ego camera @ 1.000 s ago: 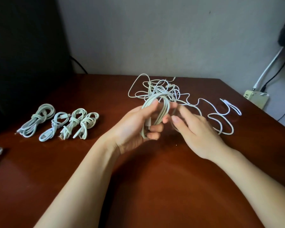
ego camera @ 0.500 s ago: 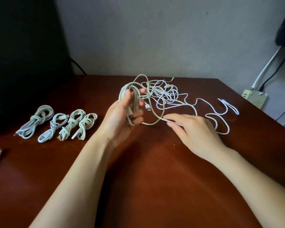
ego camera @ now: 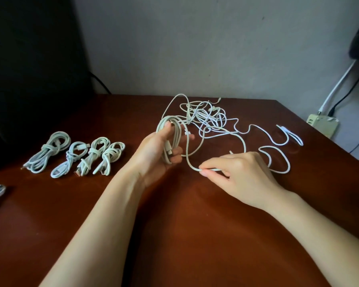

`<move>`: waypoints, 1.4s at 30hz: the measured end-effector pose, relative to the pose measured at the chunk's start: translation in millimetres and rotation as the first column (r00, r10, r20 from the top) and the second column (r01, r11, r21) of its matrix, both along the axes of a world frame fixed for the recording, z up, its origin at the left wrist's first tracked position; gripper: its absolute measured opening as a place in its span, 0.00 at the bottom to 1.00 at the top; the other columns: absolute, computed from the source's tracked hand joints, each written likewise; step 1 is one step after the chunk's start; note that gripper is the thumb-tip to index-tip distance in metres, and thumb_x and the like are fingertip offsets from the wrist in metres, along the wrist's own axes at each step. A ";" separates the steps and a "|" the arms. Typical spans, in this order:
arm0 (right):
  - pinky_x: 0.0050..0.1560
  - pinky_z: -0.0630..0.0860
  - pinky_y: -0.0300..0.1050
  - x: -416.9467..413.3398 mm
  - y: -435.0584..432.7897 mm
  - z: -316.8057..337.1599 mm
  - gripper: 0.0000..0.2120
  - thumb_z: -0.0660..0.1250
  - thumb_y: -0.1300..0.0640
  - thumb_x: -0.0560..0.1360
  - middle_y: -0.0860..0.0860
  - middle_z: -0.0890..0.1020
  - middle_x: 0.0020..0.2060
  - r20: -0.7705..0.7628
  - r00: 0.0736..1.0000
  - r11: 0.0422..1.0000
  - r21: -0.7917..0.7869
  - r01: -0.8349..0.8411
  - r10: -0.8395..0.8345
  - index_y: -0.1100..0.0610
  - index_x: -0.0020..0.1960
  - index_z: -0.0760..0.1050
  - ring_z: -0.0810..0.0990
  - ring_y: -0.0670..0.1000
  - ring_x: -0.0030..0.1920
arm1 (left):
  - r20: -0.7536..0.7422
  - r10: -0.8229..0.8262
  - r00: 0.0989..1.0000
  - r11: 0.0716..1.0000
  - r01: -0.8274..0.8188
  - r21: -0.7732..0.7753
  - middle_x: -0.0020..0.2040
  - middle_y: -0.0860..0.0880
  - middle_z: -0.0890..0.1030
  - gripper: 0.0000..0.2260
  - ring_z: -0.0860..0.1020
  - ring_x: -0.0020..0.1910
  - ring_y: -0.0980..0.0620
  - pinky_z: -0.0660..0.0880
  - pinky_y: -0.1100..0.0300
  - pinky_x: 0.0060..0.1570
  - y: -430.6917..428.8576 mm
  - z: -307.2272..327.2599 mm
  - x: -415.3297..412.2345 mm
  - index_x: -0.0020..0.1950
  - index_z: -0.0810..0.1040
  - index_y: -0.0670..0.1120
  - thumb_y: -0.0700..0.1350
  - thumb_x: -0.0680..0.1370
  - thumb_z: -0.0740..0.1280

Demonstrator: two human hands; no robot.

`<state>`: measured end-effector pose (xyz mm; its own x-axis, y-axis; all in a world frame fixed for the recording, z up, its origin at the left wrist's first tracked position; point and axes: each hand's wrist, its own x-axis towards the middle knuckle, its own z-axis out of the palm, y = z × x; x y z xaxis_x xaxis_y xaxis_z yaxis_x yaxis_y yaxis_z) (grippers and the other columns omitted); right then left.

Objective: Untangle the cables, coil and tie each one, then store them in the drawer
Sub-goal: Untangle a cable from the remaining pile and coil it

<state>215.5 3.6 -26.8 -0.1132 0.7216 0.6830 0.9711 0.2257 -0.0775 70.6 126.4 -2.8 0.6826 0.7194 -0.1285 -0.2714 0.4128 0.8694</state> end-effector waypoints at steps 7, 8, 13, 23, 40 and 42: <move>0.36 0.70 0.34 -0.1 0.4 0.8 0.09 0.67 0.50 0.73 0.44 0.78 0.27 -0.012 0.998 0.998 0.002 -0.058 0.058 0.53 0.42 0.84 0.63 0.41 0.34 | -0.018 -0.060 0.998 0.997 0.060 0.046 0.40 0.44 0.82 0.14 0.64 0.25 0.57 0.61 0.67 0.24 0.8 0.5 -1.7 0.53 0.76 0.42 0.46 0.83 0.53; 0.33 0.72 0.36 1.0 0.2 0.9 0.10 0.67 0.50 0.73 0.44 0.78 0.27 -0.013 0.998 0.998 0.008 -0.068 0.068 0.53 0.42 0.84 0.63 0.42 0.34 | -0.030 -0.059 0.998 0.995 0.061 0.077 0.41 0.44 0.81 0.13 0.65 0.26 0.56 0.61 0.67 0.24 0.5 0.4 -1.8 0.52 0.77 0.42 0.46 0.83 0.54; 0.29 0.75 0.43 4.8 0.6 2.2 0.10 0.68 0.51 0.73 0.45 0.77 0.27 -0.028 0.996 0.995 0.040 -0.087 0.088 0.54 0.41 0.84 0.63 0.43 0.33 | -0.194 0.061 0.979 0.950 0.003 0.311 0.39 0.46 0.78 0.11 0.66 0.30 0.55 0.61 0.63 0.28 -4.0 -2.6 1.7 0.48 0.76 0.45 0.42 0.83 0.55; 0.33 0.60 0.30 3.9 1.7 2.5 0.11 0.66 0.48 0.73 0.40 0.65 0.27 -0.017 0.998 0.998 -0.021 -0.052 0.052 0.52 0.41 0.84 0.63 0.45 0.31 | -0.026 -0.072 0.997 0.995 0.074 0.070 0.36 0.48 0.73 0.10 0.70 0.27 0.54 0.70 0.63 0.27 -6.9 0.7 0.5 0.52 0.76 0.44 0.43 0.83 0.56; 0.45 0.69 0.41 41.1 5.4 9.6 0.13 0.72 0.48 0.71 0.50 0.78 0.34 -0.086 0.941 0.939 0.077 0.334 -0.328 0.58 0.44 0.83 0.70 0.50 0.42 | 0.188 0.344 0.920 0.939 -0.337 -0.070 0.34 0.51 0.68 0.11 0.61 0.21 0.59 0.60 0.69 0.21 27.4 4.1 -20.0 0.51 0.74 0.47 0.44 0.83 0.52; 0.45 0.69 0.42 42.6 3.8 14.4 0.13 0.70 0.49 0.71 0.52 0.79 0.34 -0.078 0.910 0.890 0.191 0.415 -0.407 0.60 0.43 0.83 0.71 0.54 0.43 | 0.186 0.359 0.915 0.933 -0.348 -0.086 0.34 0.51 0.68 0.11 0.61 0.20 0.59 0.60 0.69 0.21 27.7 3.6 -20.5 0.50 0.74 0.47 0.43 0.84 0.52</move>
<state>258.1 7.4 -12.4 0.1903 0.5472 0.8151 0.9779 -0.1789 -0.1083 50.1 154.1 0.8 0.4001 0.9144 -0.0609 -0.5700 0.3003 0.7648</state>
